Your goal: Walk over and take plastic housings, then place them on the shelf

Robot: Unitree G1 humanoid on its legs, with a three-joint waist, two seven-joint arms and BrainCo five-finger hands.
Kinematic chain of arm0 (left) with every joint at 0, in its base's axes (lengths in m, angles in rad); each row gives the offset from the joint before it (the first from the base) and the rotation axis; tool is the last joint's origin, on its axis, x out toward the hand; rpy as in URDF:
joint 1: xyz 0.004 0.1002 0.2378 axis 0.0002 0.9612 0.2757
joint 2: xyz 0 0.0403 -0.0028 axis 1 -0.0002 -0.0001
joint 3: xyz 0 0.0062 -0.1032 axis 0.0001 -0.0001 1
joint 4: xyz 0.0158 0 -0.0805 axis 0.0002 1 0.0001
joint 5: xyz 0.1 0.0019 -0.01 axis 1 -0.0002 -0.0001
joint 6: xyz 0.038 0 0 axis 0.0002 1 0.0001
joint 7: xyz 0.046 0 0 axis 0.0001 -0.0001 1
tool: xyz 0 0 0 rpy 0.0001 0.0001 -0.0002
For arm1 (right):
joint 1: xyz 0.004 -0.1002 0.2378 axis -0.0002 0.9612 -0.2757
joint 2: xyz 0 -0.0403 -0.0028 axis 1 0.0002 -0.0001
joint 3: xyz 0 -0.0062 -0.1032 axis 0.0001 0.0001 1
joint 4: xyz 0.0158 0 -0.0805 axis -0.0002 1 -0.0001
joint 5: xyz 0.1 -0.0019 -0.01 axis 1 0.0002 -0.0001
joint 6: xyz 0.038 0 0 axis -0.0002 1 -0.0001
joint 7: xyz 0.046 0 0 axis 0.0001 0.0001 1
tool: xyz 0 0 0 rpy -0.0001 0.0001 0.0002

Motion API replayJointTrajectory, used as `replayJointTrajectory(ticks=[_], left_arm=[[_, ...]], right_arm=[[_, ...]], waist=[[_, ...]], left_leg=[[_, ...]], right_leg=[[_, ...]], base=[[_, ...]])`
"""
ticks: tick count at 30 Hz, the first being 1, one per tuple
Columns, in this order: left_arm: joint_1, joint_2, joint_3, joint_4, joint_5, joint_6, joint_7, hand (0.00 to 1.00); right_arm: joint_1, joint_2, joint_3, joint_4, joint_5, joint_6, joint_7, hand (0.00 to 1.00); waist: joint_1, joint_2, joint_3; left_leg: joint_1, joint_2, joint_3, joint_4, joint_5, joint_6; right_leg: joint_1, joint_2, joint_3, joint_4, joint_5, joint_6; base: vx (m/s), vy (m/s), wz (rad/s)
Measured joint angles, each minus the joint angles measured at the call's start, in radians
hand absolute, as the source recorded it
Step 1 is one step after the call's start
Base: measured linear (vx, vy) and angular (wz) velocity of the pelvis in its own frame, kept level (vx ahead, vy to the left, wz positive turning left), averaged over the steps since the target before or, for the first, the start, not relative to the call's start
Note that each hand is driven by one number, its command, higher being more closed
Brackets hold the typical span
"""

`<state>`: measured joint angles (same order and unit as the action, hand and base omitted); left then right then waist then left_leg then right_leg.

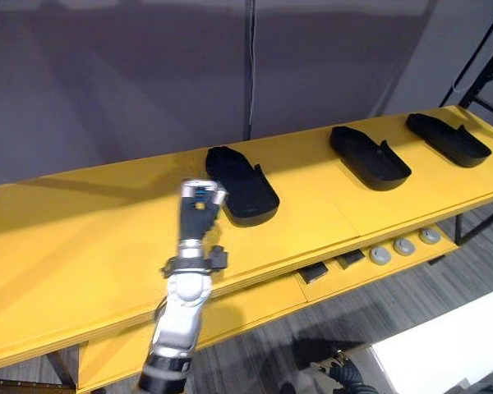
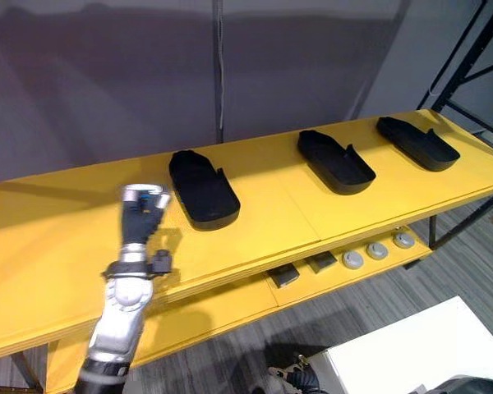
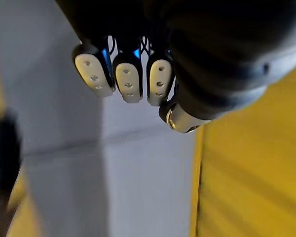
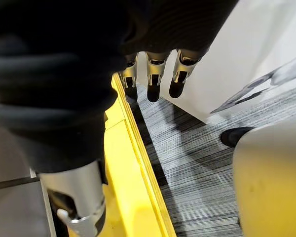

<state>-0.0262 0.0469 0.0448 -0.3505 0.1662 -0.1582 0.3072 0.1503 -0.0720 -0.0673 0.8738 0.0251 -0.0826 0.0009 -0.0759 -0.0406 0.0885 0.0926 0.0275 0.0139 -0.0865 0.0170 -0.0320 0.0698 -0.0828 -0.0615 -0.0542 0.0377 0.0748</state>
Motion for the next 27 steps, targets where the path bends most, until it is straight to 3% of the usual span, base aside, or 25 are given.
replayJointTrajectory(ticks=[1,4,6,10,14,15,19,27], left_arm=[[0.013,-0.003,0.022,-0.006,-0.008,-0.002,0.005,1.0],[0.183,-0.055,0.249,-0.021,-0.084,-0.01,0.073,1.0],[0.259,-0.082,0.313,-0.006,-0.123,-0.01,0.096,1.0],[0.383,-0.114,0.404,0.104,-0.166,0.004,0.113,1.0],[0.418,-0.126,0.445,0.377,-0.187,0.063,0.074,1.0],[0.418,-0.129,0.445,0.474,-0.196,0.081,0.058,0.0],[0.408,-0.121,0.407,0.765,-0.206,0.125,-0.002,0.0],[0.364,-0.103,0.237,0.942,-0.18,0.128,-0.093,0.0]], right_arm=[[0.0,0.0,-0.001,0.002,0.0,0.0,0.0,0.0],[0.01,-0.001,-0.012,0.007,0.0,0.0,0.0,0.0],[0.017,0.001,-0.012,0.001,-0.003,0.001,-0.001,0.0],[0.042,0.027,-0.009,-0.074,-0.023,0.002,-0.001,0.0],[0.042,0.051,0.015,-0.143,-0.032,0.003,-0.001,0.0],[0.04,0.052,0.026,-0.159,-0.033,0.003,-0.001,0.0],[0.045,0.074,0.027,-0.164,-0.032,0.005,-0.005,0.0],[0.075,0.088,0.003,-0.159,-0.025,0.005,-0.026,0.0]], waist=[[0.002,0.0,0.0],[0.03,-0.002,0.0],[0.057,-0.005,-0.001],[0.08,-0.007,-0.009],[0.1,-0.017,-0.024],[0.099,-0.021,-0.028],[0.097,-0.031,-0.05],[0.094,-0.013,-0.056]], left_leg=[[0.0,-0.001,-0.004,0.0,0.001,0.0],[0.007,-0.006,-0.037,0.002,0.002,0.001],[0.014,-0.008,-0.046,-0.003,-0.001,-0.001],[0.019,-0.012,-0.057,-0.003,-0.009,0.007],[0.018,-0.012,-0.045,0.013,-0.021,0.012],[0.016,-0.014,-0.042,0.024,-0.028,0.014],[0.017,-0.016,-0.038,0.033,-0.026,0.011],[0.025,-0.022,-0.024,0.029,-0.029,0.006]], right_leg=[[0.001,0.0,-0.003,0.0,0.0,0.0],[0.012,-0.007,-0.033,0.035,-0.029,0.001],[0.018,-0.013,-0.041,0.048,-0.041,0.001],[0.021,-0.026,-0.081,0.083,-0.068,0.008],[0.031,-0.032,-0.09,0.084,-0.072,0.008],[0.034,-0.034,-0.09,0.084,-0.073,0.008],[0.039,-0.038,-0.092,0.084,-0.077,0.011],[0.039,-0.043,-0.081,0.092,-0.078,0.012]], base=[[0.0,0.008,0.22],[0.0,0.003,0.3],[0.0,0.009,0.19],[0.0,-0.001,0.22],[0.01,-0.001,0.06],[0.0,0.0,0.0],[0.02,0.002,-0.01],[-0.01,-0.002,-0.03]])
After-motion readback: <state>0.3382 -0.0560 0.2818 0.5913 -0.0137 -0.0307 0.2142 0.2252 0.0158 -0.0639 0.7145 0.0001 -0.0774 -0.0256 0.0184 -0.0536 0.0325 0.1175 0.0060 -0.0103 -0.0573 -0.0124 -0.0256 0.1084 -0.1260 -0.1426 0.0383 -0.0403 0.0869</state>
